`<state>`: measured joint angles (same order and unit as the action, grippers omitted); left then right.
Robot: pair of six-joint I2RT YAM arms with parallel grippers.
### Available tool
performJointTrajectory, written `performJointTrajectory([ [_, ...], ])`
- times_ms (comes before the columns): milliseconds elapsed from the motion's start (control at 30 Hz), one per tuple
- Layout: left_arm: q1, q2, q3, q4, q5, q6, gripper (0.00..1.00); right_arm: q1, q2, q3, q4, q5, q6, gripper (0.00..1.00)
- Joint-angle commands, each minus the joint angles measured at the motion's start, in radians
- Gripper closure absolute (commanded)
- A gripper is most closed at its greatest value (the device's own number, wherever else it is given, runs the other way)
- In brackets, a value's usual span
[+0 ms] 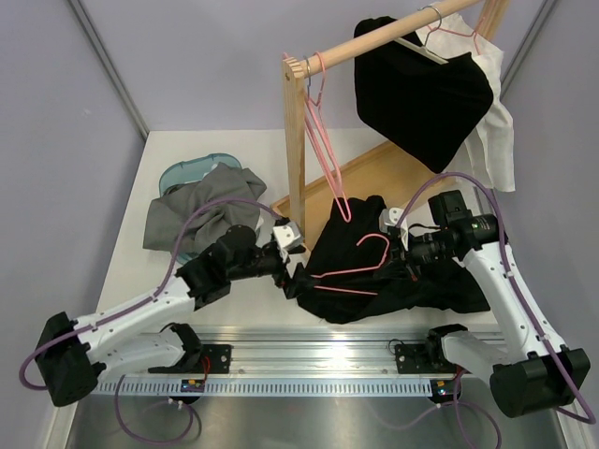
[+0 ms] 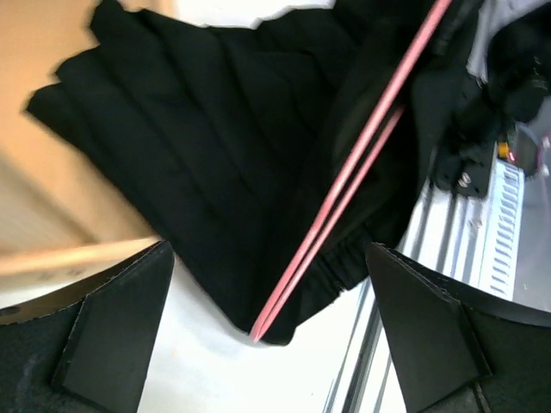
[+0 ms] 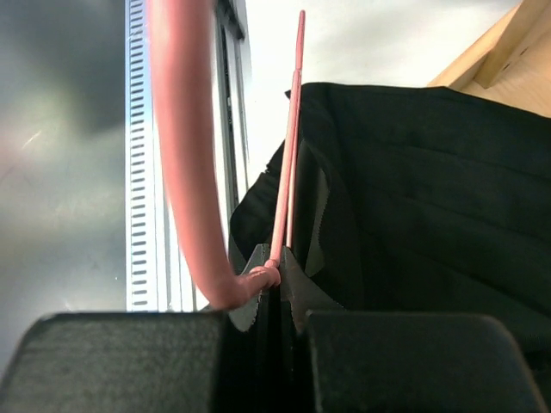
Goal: Remove the skirt from the hanger
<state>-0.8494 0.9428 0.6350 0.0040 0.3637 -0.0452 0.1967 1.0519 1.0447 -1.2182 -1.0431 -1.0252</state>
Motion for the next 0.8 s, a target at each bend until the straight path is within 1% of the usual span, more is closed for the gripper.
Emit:
performJointTrajectory([
  [0,-0.072,0.092,0.092,0.057,0.057,0.088,0.04,0.017,0.016,0.037,-0.046,-0.046,-0.093,1.00],
  [33,-0.086,0.138,0.104,0.057,0.049,0.091,0.04,0.018,0.017,0.038,-0.046,-0.044,-0.093,1.00],
  [200,-0.138,0.232,0.161,0.123,0.050,0.077,0.07,0.029,0.019,0.031,-0.040,-0.044,-0.088,1.00],
  [333,-0.157,0.295,0.215,0.119,0.044,0.062,0.13,0.035,0.023,0.029,-0.038,-0.048,-0.088,1.00],
  [500,-0.166,0.350,0.258,0.082,0.035,0.056,0.26,0.040,0.031,0.037,-0.043,-0.051,-0.088,1.00],
  [567,-0.166,0.355,0.262,0.076,0.047,0.056,0.31,0.038,0.031,0.037,-0.044,-0.051,-0.090,1.00],
  [600,-0.166,0.355,0.264,0.073,0.052,0.054,0.36,0.038,0.031,0.037,-0.046,-0.051,-0.090,1.00],
  [667,-0.166,0.355,0.264,0.062,0.064,0.051,0.40,0.040,0.034,0.035,-0.047,-0.054,-0.090,1.00],
  [767,-0.166,0.352,0.253,0.059,0.092,0.051,0.49,0.040,0.039,0.040,-0.046,-0.064,-0.081,1.00],
])
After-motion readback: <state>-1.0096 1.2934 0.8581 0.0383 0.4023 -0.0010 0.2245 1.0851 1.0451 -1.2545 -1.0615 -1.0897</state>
